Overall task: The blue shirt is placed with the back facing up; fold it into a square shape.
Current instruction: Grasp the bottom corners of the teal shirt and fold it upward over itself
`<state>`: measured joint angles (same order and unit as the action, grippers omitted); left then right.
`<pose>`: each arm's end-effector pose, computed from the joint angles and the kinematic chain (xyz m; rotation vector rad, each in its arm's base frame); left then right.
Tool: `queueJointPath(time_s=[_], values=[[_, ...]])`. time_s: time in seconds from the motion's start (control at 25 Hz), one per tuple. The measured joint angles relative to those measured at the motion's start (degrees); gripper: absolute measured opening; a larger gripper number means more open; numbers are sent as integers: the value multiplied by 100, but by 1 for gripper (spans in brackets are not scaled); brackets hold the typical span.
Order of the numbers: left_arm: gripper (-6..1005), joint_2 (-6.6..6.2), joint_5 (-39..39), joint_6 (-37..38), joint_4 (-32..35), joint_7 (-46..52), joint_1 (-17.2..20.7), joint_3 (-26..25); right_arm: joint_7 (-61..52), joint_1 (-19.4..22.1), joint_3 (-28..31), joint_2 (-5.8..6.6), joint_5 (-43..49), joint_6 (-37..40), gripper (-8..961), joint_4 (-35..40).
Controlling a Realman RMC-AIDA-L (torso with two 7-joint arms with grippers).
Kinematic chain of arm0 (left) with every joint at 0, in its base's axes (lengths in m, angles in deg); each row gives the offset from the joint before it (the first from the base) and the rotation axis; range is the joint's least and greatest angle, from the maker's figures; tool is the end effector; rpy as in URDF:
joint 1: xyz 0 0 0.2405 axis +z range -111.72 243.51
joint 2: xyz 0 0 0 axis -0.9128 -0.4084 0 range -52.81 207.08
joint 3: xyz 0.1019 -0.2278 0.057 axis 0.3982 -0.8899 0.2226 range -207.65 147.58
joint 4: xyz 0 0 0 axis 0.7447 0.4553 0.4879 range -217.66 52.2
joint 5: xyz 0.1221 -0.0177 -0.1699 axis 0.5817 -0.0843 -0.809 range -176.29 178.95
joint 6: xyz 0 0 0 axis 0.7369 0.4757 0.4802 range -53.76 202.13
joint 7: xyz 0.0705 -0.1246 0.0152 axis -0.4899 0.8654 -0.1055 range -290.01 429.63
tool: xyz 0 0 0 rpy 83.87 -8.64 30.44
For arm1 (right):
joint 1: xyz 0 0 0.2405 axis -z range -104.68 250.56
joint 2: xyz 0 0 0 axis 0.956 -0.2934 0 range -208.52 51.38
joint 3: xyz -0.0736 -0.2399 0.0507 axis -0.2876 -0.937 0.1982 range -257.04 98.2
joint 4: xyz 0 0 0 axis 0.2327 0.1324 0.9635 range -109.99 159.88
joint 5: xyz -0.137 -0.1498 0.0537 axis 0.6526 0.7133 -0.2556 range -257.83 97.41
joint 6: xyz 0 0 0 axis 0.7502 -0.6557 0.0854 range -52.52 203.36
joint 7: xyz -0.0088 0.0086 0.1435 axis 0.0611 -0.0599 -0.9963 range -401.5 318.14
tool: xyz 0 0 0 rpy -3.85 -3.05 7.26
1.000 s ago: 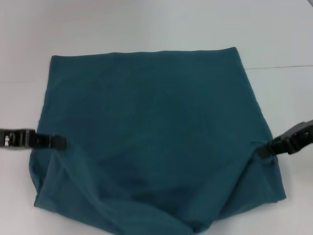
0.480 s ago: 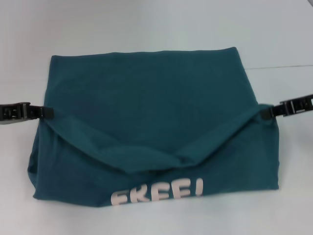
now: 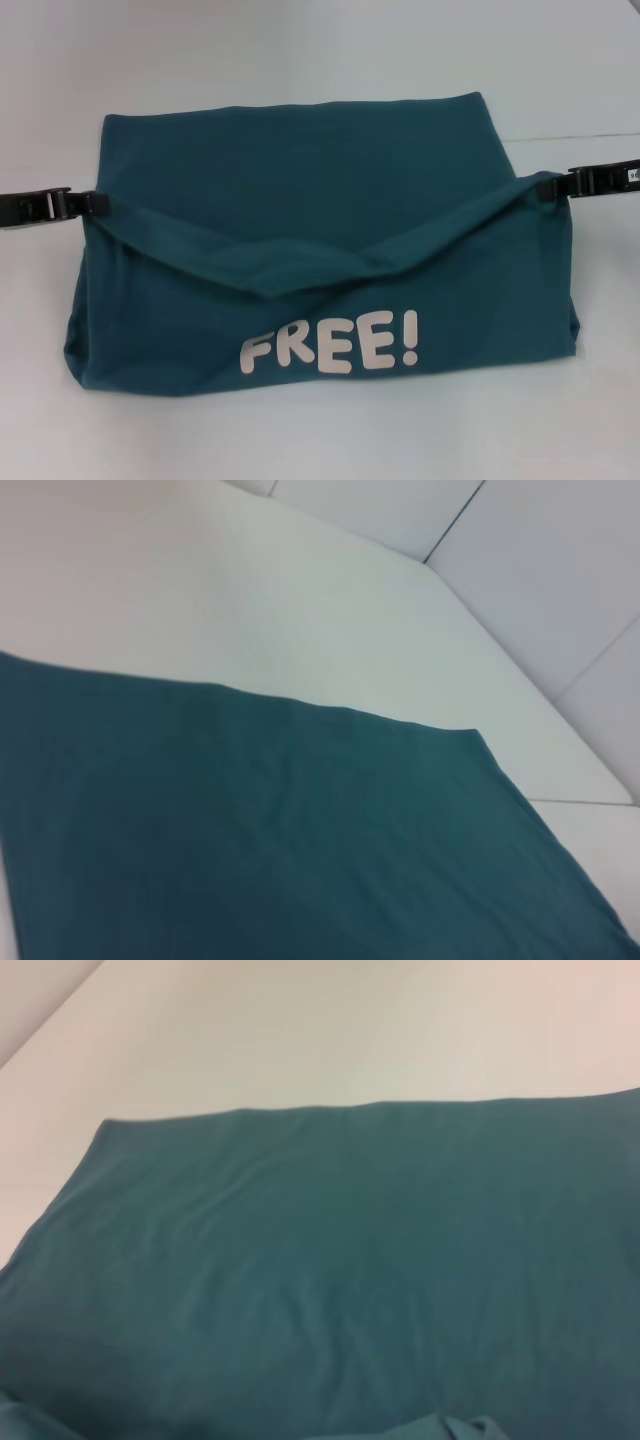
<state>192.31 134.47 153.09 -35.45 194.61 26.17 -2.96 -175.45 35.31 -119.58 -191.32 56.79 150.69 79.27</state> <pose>-0.2658 0.4048 0.0783 -2.2240 -1.3693 -0.5340 0.2669 0.4121 0.0967 -2.1835 1.3119 0.2593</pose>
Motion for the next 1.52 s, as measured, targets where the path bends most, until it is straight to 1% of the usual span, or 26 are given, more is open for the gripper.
queueJointPath(time_s=[0.24,0.48,0.52,0.6,0.72,0.96,1.0,1.04,1.16,1.24,1.28,1.32,1.4,1.52], values=[[27,124,-11,-637,-12,-249,-10,171,27,-1,4,-18,-119,-568,55,-241],[27,192,-22,-1108,-66,-334,-122,341,90,-5,-6,-76,-448,-1084,55,-349],[27,218,-22,-1326,-72,-333,-155,453,93,-6,-14,-80,-480,-1172,55,-363],[27,244,-24,-1479,-76,-333,-159,536,100,-21,-31,-86,-509,-1343,55,-426],[27,320,-26,-1844,-79,-336,-159,731,130,-52,-38,-124,-492,-1577,55,-538],[26,382,-28,-2325,-142,-385,-135,945,235,-99,-61,-170,-491,-2058,56,-843],[26,408,-28,-2434,-151,-407,-135,965,275,-112,-64,-193,-497,-2150,56,-883],[26,408,-28,-2434,-151,-407,-135,965,302,-122,-66,-213,-499,-2217,56,-905],[27,516,-26,-2724,-187,-534,-124,1019,380,-149,-100,-310,-490,-2490,56,-948],[27,547,-13,-2804,-201,-585,-124,1030,409,-155,-178,-361,-483,-2637,56,-951],[27,596,8,-2908,-215,-639,-123,1036,423,-158,-232,-391,-486,-2703,56,-952],[27,614,13,-2954,-217,-651,-123,1038,436,-159,-310,-433,-499,-2823,56,-953],[28,625,14,-2986,-220,-660,-123,1042,440,-160,-335,-452,-500,-2868,55,-953],[29,668,0,-3157,-244,-709,-113,1049,456,-167,-412,-519,-500,-3048,55,-961]])
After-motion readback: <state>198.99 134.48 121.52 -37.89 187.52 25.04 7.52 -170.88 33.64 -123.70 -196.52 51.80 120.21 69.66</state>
